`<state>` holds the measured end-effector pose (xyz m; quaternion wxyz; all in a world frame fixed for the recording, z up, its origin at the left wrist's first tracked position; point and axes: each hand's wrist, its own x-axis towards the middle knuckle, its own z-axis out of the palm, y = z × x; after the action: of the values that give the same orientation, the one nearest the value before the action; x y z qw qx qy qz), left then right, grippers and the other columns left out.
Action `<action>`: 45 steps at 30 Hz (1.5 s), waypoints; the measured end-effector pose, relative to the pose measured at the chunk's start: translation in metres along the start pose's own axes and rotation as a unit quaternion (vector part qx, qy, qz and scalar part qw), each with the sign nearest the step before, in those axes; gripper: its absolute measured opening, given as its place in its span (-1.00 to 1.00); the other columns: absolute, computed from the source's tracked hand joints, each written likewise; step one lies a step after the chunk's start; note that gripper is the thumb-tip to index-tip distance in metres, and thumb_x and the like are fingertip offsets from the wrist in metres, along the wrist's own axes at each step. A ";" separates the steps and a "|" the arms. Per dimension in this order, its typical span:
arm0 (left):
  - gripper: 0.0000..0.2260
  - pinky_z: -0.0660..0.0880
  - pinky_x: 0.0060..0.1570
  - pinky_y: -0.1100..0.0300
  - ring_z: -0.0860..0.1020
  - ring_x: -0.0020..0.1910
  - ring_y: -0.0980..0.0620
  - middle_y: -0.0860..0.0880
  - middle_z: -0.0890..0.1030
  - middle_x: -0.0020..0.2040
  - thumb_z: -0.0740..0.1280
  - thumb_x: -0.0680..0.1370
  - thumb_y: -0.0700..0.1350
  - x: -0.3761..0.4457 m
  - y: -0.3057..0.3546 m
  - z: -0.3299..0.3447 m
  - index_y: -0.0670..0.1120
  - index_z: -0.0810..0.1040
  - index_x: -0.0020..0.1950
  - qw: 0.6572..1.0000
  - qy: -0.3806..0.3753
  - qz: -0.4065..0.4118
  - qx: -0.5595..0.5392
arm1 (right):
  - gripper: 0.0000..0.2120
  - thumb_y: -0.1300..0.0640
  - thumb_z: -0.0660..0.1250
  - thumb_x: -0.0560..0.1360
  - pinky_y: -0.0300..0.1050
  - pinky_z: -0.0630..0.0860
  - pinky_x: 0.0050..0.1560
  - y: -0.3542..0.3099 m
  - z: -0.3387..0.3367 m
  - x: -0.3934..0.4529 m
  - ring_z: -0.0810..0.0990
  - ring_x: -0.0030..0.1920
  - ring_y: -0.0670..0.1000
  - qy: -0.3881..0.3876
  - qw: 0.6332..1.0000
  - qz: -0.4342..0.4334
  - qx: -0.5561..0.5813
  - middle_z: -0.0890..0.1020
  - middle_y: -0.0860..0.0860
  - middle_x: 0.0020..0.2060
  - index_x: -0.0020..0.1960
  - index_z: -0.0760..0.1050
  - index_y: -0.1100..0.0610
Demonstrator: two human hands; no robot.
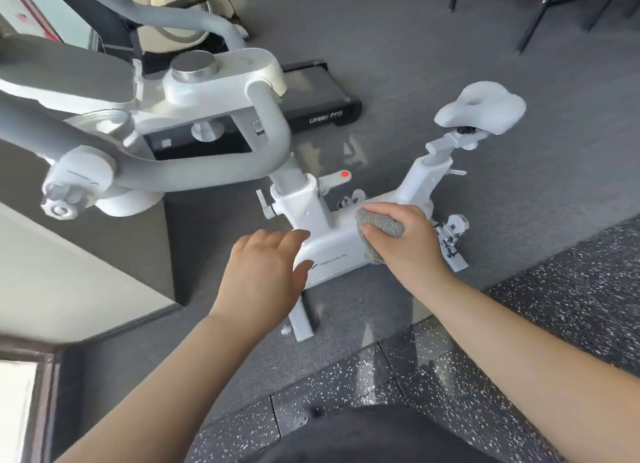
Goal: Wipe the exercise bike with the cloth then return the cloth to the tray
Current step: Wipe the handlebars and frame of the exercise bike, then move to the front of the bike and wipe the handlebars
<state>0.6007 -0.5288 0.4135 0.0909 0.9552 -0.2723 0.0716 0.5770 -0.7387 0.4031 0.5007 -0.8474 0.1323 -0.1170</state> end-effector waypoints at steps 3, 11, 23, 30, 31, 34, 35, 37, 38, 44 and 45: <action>-0.61 0.45 0.05 0.00 0.58 0.00 -0.16 -0.04 0.67 -0.03 0.36 0.48 0.05 0.008 0.029 0.033 -0.03 0.50 0.27 0.998 -0.060 -0.007 0.032 | -0.71 0.12 0.42 0.45 -0.69 0.18 0.04 0.041 -0.025 0.001 0.44 0.05 -0.21 -0.004 0.999 0.019 -0.038 0.50 -0.01 0.14 0.16 0.58 -0.04; -0.54 0.30 0.29 0.01 0.45 0.26 -0.12 -0.04 0.55 0.24 0.17 0.59 0.10 0.034 0.114 0.102 0.00 0.25 0.46 0.980 -0.189 -0.002 0.057 | -0.72 0.13 0.40 0.47 -0.42 0.20 0.14 0.128 -0.099 0.001 0.46 0.20 -0.07 -0.038 0.991 0.051 -0.117 0.49 0.02 0.20 0.17 0.59 0.02; -0.51 0.15 0.42 -0.04 0.26 0.44 -0.11 -0.07 0.34 0.45 0.19 0.59 0.07 0.093 0.206 0.167 -0.03 0.20 0.48 0.972 -0.224 0.060 0.048 | -0.75 0.17 0.35 0.50 -0.24 0.34 0.17 0.194 -0.179 0.015 0.50 0.18 0.04 -0.039 0.983 0.101 -0.148 0.54 0.03 0.18 0.17 0.59 0.07; -0.42 0.01 0.50 -0.06 0.13 0.52 -0.12 -0.07 0.17 0.55 0.16 0.60 0.07 0.154 0.224 0.195 -0.01 0.01 0.55 0.959 -0.254 0.106 0.063 | -0.73 0.16 0.35 0.47 -0.11 0.43 0.18 0.230 -0.211 0.062 0.54 0.12 0.07 -0.033 0.971 0.136 -0.195 0.53 0.06 0.16 0.16 0.59 0.07; -0.41 0.01 0.50 -0.06 0.13 0.52 -0.12 -0.07 0.16 0.55 0.16 0.60 0.08 0.165 0.225 0.198 -0.01 -0.01 0.55 0.957 -0.253 0.118 0.071 | -0.75 0.16 0.34 0.47 -0.09 0.44 0.17 0.233 -0.217 0.070 0.54 0.11 0.08 -0.031 0.969 0.142 -0.199 0.52 0.07 0.16 0.15 0.59 0.07; -0.40 -0.02 0.50 -0.07 0.11 0.52 -0.12 -0.07 0.14 0.56 0.16 0.60 0.08 0.202 0.234 0.205 -0.03 -0.02 0.56 0.950 -0.252 0.158 0.093 | -0.75 0.18 0.33 0.49 -0.15 0.40 0.12 0.243 -0.236 0.097 0.54 0.12 0.10 -0.023 0.963 0.147 -0.226 0.51 0.08 0.19 0.15 0.59 0.06; -0.40 -0.02 0.50 -0.06 0.10 0.53 -0.12 -0.06 0.12 0.56 0.16 0.60 0.08 0.214 0.239 0.207 -0.03 -0.01 0.56 0.949 -0.252 0.165 0.092 | -0.75 0.17 0.32 0.49 -0.15 0.40 0.12 0.246 -0.242 0.106 0.53 0.13 0.10 -0.019 0.961 0.153 -0.231 0.50 0.07 0.20 0.16 0.58 0.05; -0.41 -0.04 0.50 -0.06 0.09 0.53 -0.11 -0.04 0.12 0.56 0.16 0.60 0.08 0.235 0.251 0.210 -0.03 0.01 0.56 0.951 -0.244 0.173 0.084 | -0.75 0.17 0.33 0.50 -0.16 0.39 0.09 0.254 -0.254 0.121 0.54 0.12 0.10 -0.013 0.958 0.163 -0.237 0.49 0.07 0.20 0.17 0.58 0.05; -0.41 -0.04 0.50 -0.06 0.09 0.53 -0.11 -0.04 0.13 0.56 0.16 0.60 0.08 0.246 0.256 0.212 -0.02 0.02 0.56 0.951 -0.241 0.178 0.080 | -0.75 0.17 0.33 0.50 -0.18 0.38 0.07 0.258 -0.259 0.127 0.54 0.11 0.10 -0.011 0.957 0.168 -0.238 0.49 0.08 0.20 0.17 0.57 0.06; -0.42 -0.06 0.49 -0.07 0.06 0.54 -0.11 -0.07 0.11 0.57 0.10 0.61 0.11 0.294 0.298 0.225 -0.03 0.00 0.56 0.945 -0.254 0.188 0.085 | -0.73 0.20 0.29 0.52 -0.15 0.40 0.13 0.286 -0.297 0.157 0.53 0.12 0.12 -0.022 0.953 0.189 -0.236 0.47 0.11 0.21 0.21 0.54 0.11; -0.43 -0.08 0.49 -0.07 0.06 0.54 -0.11 -0.07 0.10 0.57 0.09 0.61 0.11 0.302 0.306 0.228 -0.03 0.00 0.56 0.945 -0.254 0.188 0.088 | -0.73 0.19 0.29 0.52 -0.13 0.41 0.15 0.292 -0.306 0.164 0.53 0.13 0.13 -0.025 0.952 0.189 -0.238 0.47 0.12 0.22 0.22 0.54 0.11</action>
<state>0.7114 -0.9864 0.2891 -0.0805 0.8773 -0.4539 -0.1339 0.5979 -1.1801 0.3014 0.3005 -0.9041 0.3017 0.0359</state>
